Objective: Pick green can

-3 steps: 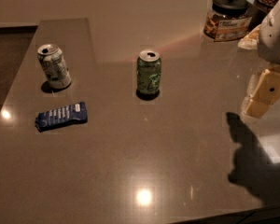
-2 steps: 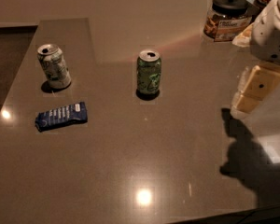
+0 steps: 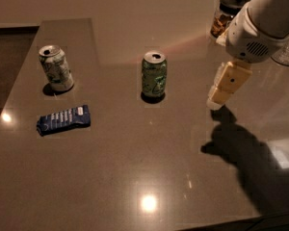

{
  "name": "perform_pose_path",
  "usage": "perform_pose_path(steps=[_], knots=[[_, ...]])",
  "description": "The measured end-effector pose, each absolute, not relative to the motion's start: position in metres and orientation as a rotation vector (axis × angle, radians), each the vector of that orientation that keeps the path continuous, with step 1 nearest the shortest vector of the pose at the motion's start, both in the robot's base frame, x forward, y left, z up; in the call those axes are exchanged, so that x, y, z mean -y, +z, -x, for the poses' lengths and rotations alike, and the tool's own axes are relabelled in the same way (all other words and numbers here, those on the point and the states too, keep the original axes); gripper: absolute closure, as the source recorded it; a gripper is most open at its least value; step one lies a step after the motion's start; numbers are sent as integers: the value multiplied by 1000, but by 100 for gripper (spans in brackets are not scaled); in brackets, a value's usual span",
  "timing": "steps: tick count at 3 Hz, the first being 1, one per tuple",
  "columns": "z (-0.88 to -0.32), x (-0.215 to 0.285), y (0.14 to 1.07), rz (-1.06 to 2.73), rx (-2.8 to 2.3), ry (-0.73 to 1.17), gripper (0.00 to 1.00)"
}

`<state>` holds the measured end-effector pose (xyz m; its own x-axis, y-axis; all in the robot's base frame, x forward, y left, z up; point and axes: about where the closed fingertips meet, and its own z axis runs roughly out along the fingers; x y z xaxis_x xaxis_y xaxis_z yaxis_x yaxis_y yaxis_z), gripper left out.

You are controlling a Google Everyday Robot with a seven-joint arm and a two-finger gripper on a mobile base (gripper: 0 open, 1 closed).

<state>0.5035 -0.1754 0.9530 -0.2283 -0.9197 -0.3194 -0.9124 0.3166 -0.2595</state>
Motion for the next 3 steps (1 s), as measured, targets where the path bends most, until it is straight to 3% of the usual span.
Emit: perform_pose_path(steps=[3], knots=[[-571, 85, 926, 1484, -2072, 252, 0]])
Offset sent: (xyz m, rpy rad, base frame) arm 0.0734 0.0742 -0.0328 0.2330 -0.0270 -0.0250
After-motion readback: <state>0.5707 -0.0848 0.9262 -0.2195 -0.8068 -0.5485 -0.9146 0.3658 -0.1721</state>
